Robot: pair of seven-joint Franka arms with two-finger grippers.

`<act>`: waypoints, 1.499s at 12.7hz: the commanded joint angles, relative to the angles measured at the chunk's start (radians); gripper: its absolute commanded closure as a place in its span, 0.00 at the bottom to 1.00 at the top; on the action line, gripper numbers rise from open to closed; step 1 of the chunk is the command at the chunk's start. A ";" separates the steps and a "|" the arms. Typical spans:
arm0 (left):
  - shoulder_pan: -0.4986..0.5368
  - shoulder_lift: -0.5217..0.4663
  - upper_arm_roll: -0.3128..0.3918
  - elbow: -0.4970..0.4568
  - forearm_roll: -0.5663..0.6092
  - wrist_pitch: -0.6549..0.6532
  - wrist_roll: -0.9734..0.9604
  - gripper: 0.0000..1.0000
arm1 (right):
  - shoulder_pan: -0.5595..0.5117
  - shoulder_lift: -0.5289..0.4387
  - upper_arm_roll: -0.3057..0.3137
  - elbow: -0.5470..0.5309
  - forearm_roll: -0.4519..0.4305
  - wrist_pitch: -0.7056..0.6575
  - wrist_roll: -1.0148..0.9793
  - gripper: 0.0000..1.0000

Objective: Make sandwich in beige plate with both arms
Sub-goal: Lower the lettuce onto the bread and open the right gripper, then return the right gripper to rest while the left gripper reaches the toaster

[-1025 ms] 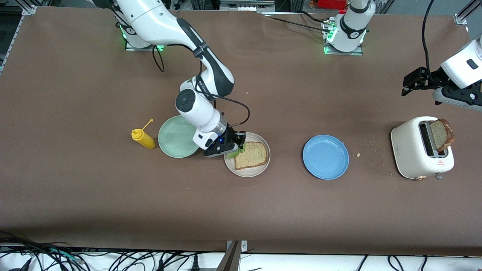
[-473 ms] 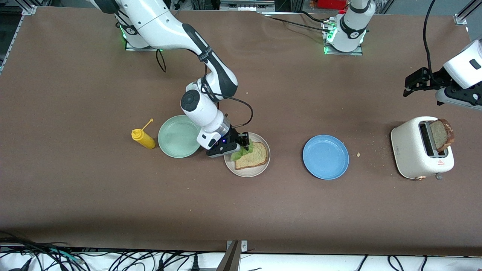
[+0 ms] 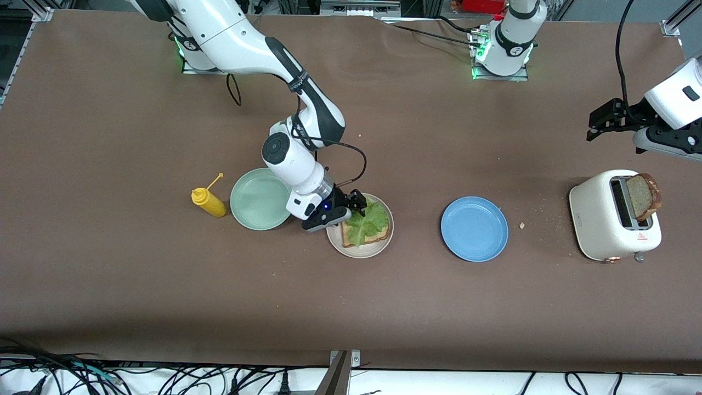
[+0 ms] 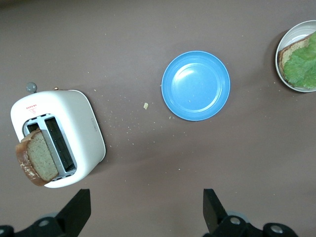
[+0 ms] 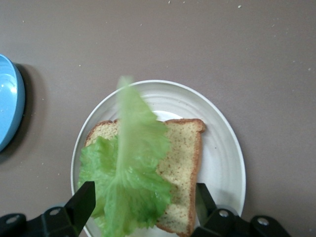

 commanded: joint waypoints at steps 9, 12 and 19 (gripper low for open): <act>0.003 0.010 -0.001 0.023 0.026 -0.005 -0.006 0.00 | -0.070 -0.079 0.004 0.003 -0.022 -0.213 -0.072 0.00; 0.012 0.010 0.005 0.023 0.021 -0.005 -0.007 0.00 | -0.132 -0.174 0.004 -0.094 -0.087 -0.290 -0.074 0.00; 0.054 0.046 0.008 0.023 0.021 0.089 -0.001 0.00 | -0.317 -0.360 0.004 -0.172 -0.232 -0.650 -0.068 0.00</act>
